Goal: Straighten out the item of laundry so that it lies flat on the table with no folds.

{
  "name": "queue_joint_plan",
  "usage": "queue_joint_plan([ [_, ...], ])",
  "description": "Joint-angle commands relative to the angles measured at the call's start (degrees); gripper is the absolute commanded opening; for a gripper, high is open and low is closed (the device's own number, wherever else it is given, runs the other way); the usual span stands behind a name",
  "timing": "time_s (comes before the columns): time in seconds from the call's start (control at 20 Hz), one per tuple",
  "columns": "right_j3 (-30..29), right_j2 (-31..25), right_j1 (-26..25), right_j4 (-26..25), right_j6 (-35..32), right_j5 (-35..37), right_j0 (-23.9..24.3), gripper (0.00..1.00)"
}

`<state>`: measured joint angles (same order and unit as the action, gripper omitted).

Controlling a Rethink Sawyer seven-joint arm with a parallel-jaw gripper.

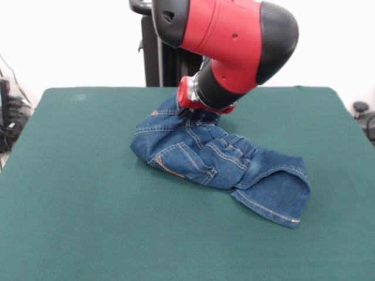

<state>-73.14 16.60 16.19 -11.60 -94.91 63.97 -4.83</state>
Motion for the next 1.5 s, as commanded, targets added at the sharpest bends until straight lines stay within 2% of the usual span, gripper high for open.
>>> queue_joint_plan([
  [0.05,0.7,-2.6,-0.7,-2.1,-4.4,4.8,-1.5,0.0],
  [0.35,1.0,-2.9,-0.8,-1.6,-3.7,5.0,-1.3,0.0],
  [0.5,1.0,-4.8,-0.5,-0.7,-2.5,2.0,-0.2,0.0],
  [0.8,-4.0,-7.7,5.3,2.4,0.8,5.2,0.9,0.0],
  [1.1,-5.1,-9.2,10.4,4.1,2.2,10.8,1.8,0.0],
  [1.5,-5.8,-13.0,15.0,9.0,0.4,16.2,3.4,0.0],
])
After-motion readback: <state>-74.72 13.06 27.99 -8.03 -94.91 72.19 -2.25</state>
